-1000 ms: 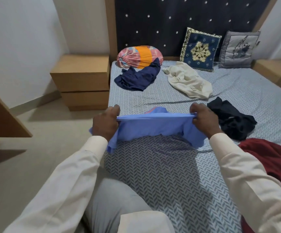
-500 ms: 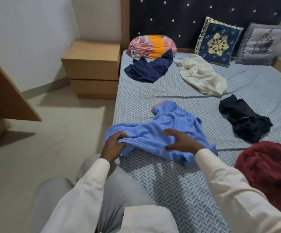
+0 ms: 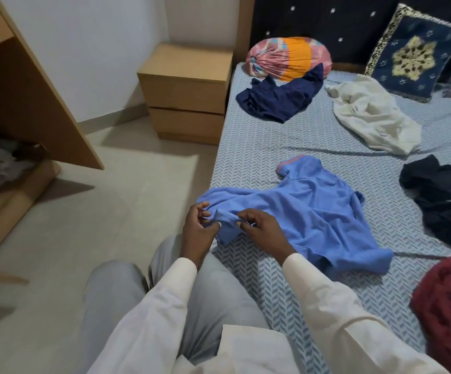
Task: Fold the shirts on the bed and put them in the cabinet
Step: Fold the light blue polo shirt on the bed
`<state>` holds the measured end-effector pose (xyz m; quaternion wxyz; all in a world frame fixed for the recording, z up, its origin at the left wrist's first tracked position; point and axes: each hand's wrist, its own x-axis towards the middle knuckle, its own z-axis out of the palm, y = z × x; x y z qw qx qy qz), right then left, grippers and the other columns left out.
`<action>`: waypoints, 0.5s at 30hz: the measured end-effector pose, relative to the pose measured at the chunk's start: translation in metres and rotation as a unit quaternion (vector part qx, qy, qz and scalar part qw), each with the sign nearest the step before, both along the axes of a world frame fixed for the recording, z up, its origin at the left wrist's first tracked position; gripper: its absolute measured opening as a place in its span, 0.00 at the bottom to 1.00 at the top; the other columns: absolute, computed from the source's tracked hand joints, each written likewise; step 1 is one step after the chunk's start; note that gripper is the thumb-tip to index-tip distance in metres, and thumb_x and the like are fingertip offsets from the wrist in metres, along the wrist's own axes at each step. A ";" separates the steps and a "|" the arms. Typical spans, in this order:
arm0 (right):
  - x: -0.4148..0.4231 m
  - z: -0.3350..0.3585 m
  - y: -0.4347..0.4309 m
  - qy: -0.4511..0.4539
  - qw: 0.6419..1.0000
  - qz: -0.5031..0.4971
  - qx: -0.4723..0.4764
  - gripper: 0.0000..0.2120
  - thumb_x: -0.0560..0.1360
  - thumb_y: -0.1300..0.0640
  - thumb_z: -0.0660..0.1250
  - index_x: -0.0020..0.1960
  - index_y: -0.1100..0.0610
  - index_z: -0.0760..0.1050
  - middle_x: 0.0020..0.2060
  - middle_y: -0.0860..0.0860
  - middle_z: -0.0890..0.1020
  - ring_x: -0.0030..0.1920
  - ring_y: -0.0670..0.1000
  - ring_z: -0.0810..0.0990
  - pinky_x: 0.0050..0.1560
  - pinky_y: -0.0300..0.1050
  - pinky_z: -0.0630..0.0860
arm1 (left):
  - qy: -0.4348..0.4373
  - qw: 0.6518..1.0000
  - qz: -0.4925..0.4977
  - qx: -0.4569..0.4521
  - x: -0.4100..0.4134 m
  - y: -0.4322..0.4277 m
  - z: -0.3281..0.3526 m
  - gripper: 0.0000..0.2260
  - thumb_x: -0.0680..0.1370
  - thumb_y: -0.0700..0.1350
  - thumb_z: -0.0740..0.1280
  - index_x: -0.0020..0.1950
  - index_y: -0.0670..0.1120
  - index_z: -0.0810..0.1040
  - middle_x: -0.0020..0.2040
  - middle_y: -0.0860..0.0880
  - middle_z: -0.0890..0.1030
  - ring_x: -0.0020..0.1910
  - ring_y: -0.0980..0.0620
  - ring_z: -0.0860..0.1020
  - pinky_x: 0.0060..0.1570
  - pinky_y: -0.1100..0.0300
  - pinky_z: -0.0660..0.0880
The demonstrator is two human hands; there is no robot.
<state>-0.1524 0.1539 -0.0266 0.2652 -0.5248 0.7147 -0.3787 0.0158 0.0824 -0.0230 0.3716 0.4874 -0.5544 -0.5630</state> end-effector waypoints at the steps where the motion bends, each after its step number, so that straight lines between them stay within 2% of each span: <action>1: 0.000 -0.001 0.001 -0.009 1.000 -0.017 -0.001 0.05 0.74 0.59 0.70 0.49 0.56 0.82 0.40 0.49 0.84 0.42 0.47 0.80 0.43 0.41 0.74 | 0.004 1.000 0.001 0.007 0.000 0.001 0.001 0.20 0.71 0.32 0.70 0.58 0.50 0.75 0.47 0.49 0.78 0.43 0.56 0.77 0.46 0.68 0.75; 3: 0.000 -0.001 0.003 -0.009 1.000 -0.026 -0.005 0.06 0.74 0.60 0.71 0.51 0.55 0.82 0.38 0.45 0.82 0.39 0.42 0.78 0.41 0.35 0.71 | 0.011 1.000 -0.007 0.005 -0.001 0.004 0.003 0.18 0.73 0.33 0.68 0.58 0.50 0.76 0.44 0.49 0.79 0.41 0.57 0.77 0.46 0.65 0.74; 8: -0.002 -0.002 0.003 0.016 1.000 -0.017 -0.011 0.08 0.74 0.62 0.70 0.51 0.54 0.83 0.35 0.38 0.79 0.40 0.37 0.76 0.41 0.30 0.68 | -0.026 0.995 0.026 -0.090 -0.003 0.011 0.007 0.15 0.74 0.35 0.70 0.57 0.49 0.78 0.50 0.49 0.78 0.46 0.57 0.77 0.45 0.74 0.70; 11: -0.001 -0.002 0.002 0.025 1.000 -0.011 -0.010 0.08 0.75 0.60 0.69 0.52 0.52 0.83 0.37 0.40 0.81 0.41 0.38 0.76 0.41 0.30 0.68 | -0.038 0.995 0.012 -0.095 -0.002 0.011 0.005 0.13 0.75 0.39 0.70 0.58 0.51 0.79 0.48 0.50 0.80 0.46 0.55 0.78 0.46 0.69 0.73; 15: 0.002 0.003 0.002 0.023 1.000 0.003 -0.015 0.06 0.76 0.58 0.69 0.51 0.51 0.83 0.39 0.43 0.82 0.40 0.41 0.77 0.41 0.34 0.70 | -0.099 0.986 -0.007 -0.137 -0.004 0.012 0.001 0.13 0.75 0.44 0.71 0.58 0.55 0.80 0.49 0.53 0.80 0.48 0.53 0.77 0.50 0.62 0.74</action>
